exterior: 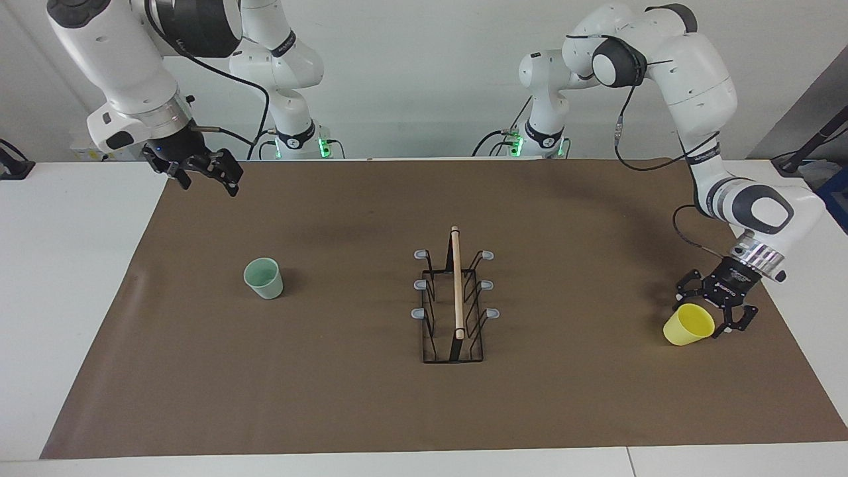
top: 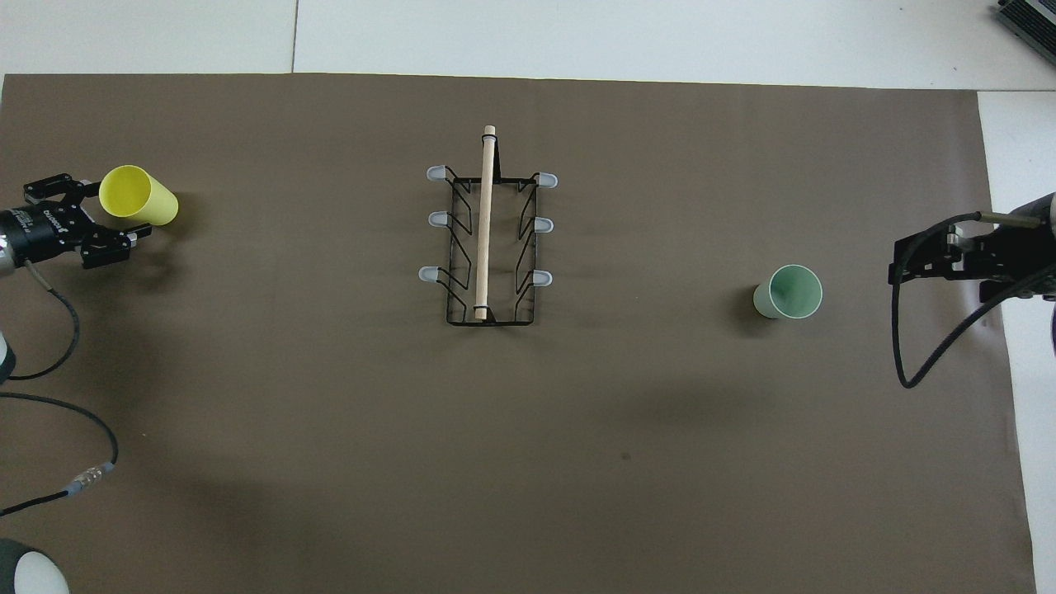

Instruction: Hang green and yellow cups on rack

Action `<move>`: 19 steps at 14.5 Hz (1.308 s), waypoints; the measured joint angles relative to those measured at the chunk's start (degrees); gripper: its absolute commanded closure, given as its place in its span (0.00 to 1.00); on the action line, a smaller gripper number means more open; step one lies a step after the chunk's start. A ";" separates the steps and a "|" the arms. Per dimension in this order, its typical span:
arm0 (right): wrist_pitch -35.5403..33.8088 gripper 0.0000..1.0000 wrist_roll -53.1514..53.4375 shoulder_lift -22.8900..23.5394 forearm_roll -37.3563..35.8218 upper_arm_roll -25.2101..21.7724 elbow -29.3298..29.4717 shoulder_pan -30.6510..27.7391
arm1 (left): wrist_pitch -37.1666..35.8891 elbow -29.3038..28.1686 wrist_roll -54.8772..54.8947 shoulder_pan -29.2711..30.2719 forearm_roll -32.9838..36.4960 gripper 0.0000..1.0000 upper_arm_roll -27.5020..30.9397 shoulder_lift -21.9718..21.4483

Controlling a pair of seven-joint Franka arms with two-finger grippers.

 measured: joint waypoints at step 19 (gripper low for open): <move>0.00 0.00 0.00 0.00 0.00 0.00 -0.01 0.00 | 8.28 0.44 8.73 -4.27 -2.10 1.00 -2.67 -7.66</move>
